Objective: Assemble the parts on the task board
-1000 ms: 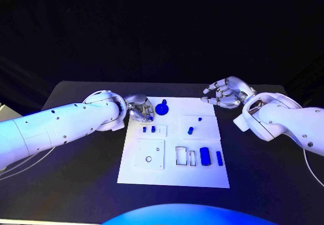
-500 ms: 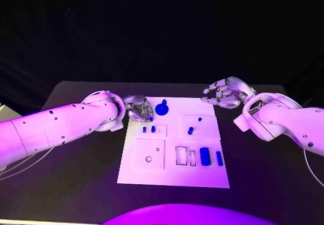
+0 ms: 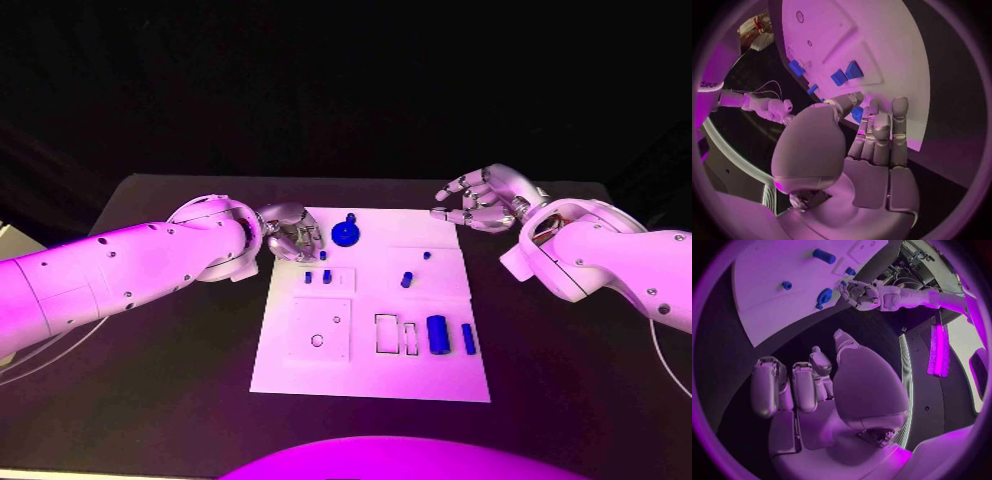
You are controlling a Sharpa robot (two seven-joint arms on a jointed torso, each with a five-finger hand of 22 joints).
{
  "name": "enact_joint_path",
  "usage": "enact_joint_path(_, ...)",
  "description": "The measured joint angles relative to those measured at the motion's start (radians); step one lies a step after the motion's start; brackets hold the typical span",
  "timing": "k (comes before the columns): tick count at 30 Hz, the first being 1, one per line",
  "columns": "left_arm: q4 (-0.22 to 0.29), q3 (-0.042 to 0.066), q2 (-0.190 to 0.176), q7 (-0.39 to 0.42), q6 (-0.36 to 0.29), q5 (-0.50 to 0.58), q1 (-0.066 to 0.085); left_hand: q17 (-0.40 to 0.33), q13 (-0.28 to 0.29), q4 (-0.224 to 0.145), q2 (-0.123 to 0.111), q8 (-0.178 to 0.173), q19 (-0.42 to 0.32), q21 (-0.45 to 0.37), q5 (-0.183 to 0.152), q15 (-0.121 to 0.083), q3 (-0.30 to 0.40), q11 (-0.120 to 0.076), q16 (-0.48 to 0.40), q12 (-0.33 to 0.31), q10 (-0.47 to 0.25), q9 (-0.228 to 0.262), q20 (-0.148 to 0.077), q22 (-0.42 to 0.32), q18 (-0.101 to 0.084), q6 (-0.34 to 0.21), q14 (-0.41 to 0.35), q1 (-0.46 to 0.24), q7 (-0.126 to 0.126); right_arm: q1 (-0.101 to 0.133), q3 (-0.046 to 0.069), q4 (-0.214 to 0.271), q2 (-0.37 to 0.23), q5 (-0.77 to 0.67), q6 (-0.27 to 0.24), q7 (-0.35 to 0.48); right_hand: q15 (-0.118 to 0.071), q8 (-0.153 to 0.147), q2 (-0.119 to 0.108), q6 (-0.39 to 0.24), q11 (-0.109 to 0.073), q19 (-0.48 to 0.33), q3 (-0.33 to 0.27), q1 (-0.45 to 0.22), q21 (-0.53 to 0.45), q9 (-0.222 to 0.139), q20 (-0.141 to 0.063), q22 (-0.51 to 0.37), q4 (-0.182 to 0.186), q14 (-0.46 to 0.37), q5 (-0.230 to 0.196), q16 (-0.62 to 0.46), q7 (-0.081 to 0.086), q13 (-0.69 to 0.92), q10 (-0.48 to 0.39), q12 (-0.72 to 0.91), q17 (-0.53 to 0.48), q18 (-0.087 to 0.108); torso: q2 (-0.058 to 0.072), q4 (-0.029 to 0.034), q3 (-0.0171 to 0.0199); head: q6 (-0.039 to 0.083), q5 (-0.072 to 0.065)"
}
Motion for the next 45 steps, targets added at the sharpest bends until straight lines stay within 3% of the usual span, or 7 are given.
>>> enact_joint_path(8,0.000,0.010,-0.035,0.017,-0.011,0.095,0.000,-0.204,0.007,-0.021,0.013,0.000,-0.081,-0.062,0.000,0.016,0.015,0.023,-0.091,0.000,-0.066,0.003,0.011,-0.062,0.000,0.020,-0.153,0.021,0.020,0.000,0.000,-0.011,-0.001,-0.041,0.024,-0.014,-0.006,0.004,-0.041,-0.015,0.016,-0.004,0.104,0.136,-0.034,-0.004,-0.007,0.000,0.001,0.002,-0.009,-0.042,0.000,-0.468,-0.213,-0.545,-0.042,0.000,0.000,-0.0009,0.0001,0.005,-0.005)
enact_joint_path(15,0.024,0.017,-0.088,0.078,-0.033,0.346,0.001,-0.326,0.010,-0.028,0.015,-0.004,-0.121,-0.116,0.000,0.027,0.011,0.036,-0.200,0.019,-0.103,0.003,0.015,-0.089,0.000,0.025,-0.234,0.023,0.025,0.000,-0.001,-0.020,-0.001,-0.142,0.087,-0.035,-0.003,0.007,-0.093,0.007,0.007,-0.009,0.234,0.187,-0.064,-0.010,-0.002,0.000,-0.006,0.000,-0.017,-0.056,-0.002,-0.719,-0.210,-0.781,-0.057,0.000,0.000,-0.0017,0.0004,0.011,-0.021)
enact_joint_path(23,0.065,0.019,-0.127,0.236,-0.055,0.707,0.001,-0.342,0.015,-0.016,0.032,0.004,-0.122,-0.128,0.008,0.028,-0.004,0.041,-0.213,0.044,-0.108,0.010,0.016,-0.100,0.000,0.049,-0.235,0.005,0.027,-0.011,-0.003,-0.001,0.003,-0.373,0.153,-0.084,-0.003,0.008,-0.138,0.042,0.008,-0.005,0.289,0.156,-0.038,-0.014,-0.006,0.000,-0.008,0.000,-0.013,-0.051,-0.010,-0.833,-0.184,-0.879,-0.042,0.000,0.000,0.0003,-0.0003,0.019,-0.039)
enact_joint_path(26,0.078,0.019,-0.138,0.290,-0.059,0.804,0.001,-0.343,0.021,-0.011,0.029,0.010,-0.122,-0.134,0.008,0.028,-0.015,0.033,-0.213,0.055,-0.101,0.012,0.016,-0.105,0.000,0.053,-0.235,-0.005,0.023,-0.017,-0.004,0.005,0.010,-0.464,0.173,-0.108,-0.003,0.008,-0.139,0.049,0.008,-0.005,0.289,0.155,-0.019,-0.014,-0.006,0.000,-0.008,0.000,-0.018,-0.042,-0.016,-0.850,-0.184,-0.893,-0.032,0.000,0.000,0.0006,-0.0004,0.022,-0.043)
enact_joint_path(28,0.086,0.019,-0.142,0.316,-0.060,0.848,0.001,-0.348,0.055,-0.012,0.029,0.036,-0.122,-0.156,0.008,0.015,-0.043,0.015,-0.213,0.129,-0.063,0.028,0.016,-0.117,0.000,0.083,-0.248,-0.013,0.007,-0.021,-0.004,0.006,0.014,-0.511,0.183,-0.119,-0.003,0.008,-0.139,0.055,0.008,-0.005,0.290,0.155,-0.015,-0.014,-0.006,0.000,-0.009,0.000,-0.020,-0.042,-0.017,-0.858,-0.184,-0.898,-0.028,0.000,0.000,0.0007,-0.0004,0.025,-0.043)
enact_joint_path(31,0.097,0.020,-0.146,0.350,-0.061,0.899,0.001,-0.352,0.076,-0.008,0.031,0.041,-0.118,-0.167,0.008,0.014,-0.055,0.011,-0.213,0.168,-0.062,0.036,0.013,-0.127,0.000,0.086,-0.249,-0.015,0.004,-0.033,-0.004,0.006,0.022,-0.574,0.193,-0.137,-0.003,0.008,-0.139,0.062,0.008,-0.005,0.292,0.155,0.000,-0.014,-0.006,0.000,-0.011,0.000,-0.023,-0.033,-0.022,-0.868,-0.184,-0.905,-0.019,0.000,0.000,0.0010,-0.0006,0.027,-0.043)
enact_joint_path(45,0.123,0.019,-0.147,0.424,-0.060,0.989,0.000,-0.357,0.068,-0.005,0.029,0.041,-0.115,-0.186,0.007,0.021,-0.058,0.022,-0.213,0.157,-0.121,0.042,0.009,-0.138,0.000,0.071,-0.257,-0.024,0.011,-0.075,-0.007,-0.022,0.070,-0.724,0.193,-0.194,-0.003,0.008,-0.138,0.087,0.005,-0.002,0.299,0.145,0.039,-0.014,-0.009,-0.001,-0.015,0.000,-0.027,-0.027,-0.026,-0.907,-0.181,-0.932,-0.025,0.000,0.000,0.0010,-0.0012,0.031,-0.038)
